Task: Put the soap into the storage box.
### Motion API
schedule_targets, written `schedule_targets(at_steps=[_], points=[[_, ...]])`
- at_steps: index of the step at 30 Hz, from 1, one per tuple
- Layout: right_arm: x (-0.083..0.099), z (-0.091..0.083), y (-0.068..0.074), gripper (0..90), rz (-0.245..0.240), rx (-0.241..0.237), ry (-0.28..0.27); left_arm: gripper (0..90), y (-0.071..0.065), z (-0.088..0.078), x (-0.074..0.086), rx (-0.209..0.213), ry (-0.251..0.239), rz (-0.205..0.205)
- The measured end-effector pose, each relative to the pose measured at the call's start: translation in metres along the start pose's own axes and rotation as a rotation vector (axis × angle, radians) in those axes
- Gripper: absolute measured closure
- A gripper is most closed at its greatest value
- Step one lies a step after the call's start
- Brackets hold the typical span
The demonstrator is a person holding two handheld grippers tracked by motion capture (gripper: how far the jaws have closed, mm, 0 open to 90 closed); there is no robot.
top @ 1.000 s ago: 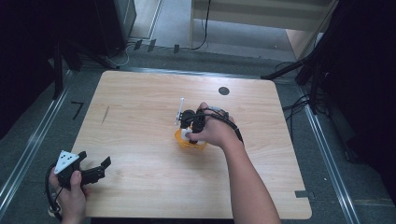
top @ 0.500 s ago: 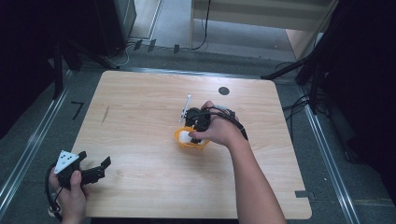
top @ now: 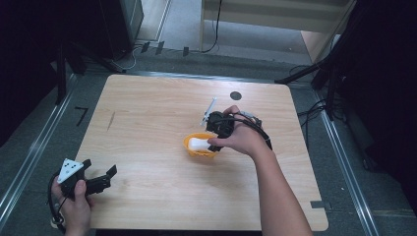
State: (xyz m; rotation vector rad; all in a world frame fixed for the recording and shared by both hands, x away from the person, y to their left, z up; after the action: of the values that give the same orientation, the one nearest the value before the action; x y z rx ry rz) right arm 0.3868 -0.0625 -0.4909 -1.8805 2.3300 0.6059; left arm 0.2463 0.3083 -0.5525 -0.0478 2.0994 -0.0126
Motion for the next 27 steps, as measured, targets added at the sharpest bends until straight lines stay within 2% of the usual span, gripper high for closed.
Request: schedule_targets(at_steps=[1,8,9,10,12,13,16,17,26,27], points=[[0.005,-0.002,-0.001,27.0,0.004,0.022,-0.009,1.6,0.0,0.0,0.0,-0.002,0.004,0.001],[0.021,-0.008,-0.001,18.3,0.041,0.062,-0.049,1.6,0.0,0.0,0.0,-0.003,0.001,0.009],[0.024,-0.01,-0.001,16.0,0.051,0.066,-0.063,1.6,0.0,0.0,0.0,-0.002,0.001,0.009],[0.029,-0.012,-0.004,7.2,0.059,0.111,-0.078,1.6,0.0,0.0,0.0,-0.002,0.002,0.009],[0.032,-0.014,-0.005,4.6,0.068,0.125,-0.092,1.6,-0.001,0.0,0.0,-0.003,0.001,0.008],[0.038,-0.016,-0.005,2.1,0.085,0.138,-0.127,1.6,-0.001,0.0,0.0,-0.005,0.002,0.012],[0.044,-0.017,-0.005,1.9,0.097,0.135,-0.153,1.6,-0.001,0.0,0.0,-0.004,0.003,0.015],[0.053,-0.018,-0.005,0.0,0.12,0.15,-0.167,1.6,-0.001,0.0,0.0,-0.005,0.003,0.016],[0.081,-0.014,0.0,0.0,0.175,0.139,-0.221,1.6,-0.001,0.0,0.0,-0.006,0.006,0.021],[0.088,-0.013,0.001,0.0,0.188,0.136,-0.242,1.6,-0.001,0.0,0.0,-0.007,0.005,0.02]])
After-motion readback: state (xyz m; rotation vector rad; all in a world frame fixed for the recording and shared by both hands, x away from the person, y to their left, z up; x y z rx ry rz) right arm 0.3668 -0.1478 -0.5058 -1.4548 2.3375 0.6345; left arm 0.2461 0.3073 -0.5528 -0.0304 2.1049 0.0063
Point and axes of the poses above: each handheld gripper's, and its own axes: z roughly forward along the jaws, x roughly out of its underside, y roughly to its left, the point moved 6 cm from there along z, roughly forward along the jaws, and after that the axes turned 15 degrees about -x, right-handed, at the moved point
